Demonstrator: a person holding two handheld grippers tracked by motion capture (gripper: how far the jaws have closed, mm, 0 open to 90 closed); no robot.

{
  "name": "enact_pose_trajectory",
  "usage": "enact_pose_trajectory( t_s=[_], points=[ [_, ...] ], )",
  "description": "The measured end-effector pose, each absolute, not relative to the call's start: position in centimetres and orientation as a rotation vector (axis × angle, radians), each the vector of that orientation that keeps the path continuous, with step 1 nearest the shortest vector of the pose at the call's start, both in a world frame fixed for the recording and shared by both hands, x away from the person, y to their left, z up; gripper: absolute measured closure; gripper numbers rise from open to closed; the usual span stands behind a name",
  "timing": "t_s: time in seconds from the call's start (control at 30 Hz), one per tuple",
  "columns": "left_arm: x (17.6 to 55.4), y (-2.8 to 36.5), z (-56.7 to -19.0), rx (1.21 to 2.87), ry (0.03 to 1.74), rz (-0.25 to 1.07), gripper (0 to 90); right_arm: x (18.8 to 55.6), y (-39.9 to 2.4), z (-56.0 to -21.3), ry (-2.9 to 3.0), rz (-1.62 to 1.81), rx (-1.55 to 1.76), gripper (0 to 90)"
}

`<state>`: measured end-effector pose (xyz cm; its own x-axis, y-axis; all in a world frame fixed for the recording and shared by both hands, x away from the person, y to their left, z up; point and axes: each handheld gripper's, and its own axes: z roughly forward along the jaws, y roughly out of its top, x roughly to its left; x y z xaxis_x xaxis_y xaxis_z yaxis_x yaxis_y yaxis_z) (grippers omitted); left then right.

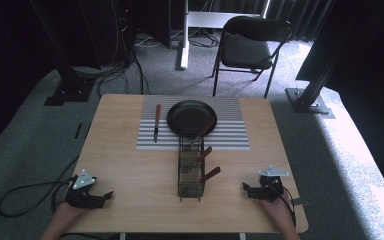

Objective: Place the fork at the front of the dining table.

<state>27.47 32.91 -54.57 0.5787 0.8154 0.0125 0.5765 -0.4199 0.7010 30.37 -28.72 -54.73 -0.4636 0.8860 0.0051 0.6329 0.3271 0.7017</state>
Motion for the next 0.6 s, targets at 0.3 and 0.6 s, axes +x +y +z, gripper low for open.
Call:
enact_pose_trajectory(
  t_s=[0.3, 0.6],
  points=[
    [27.48, 32.90, -54.55, 2.149, 1.104, 0.466, 9.2, 30.09, -28.79, -54.47, 2.233, 0.882, 1.361, 12.1],
    [27.48, 32.91, -54.56, 2.149, 1.104, 0.466, 9.2, 29.55, -28.70, -54.33, 2.234, 0.875, 1.376, 13.3]
  ],
)
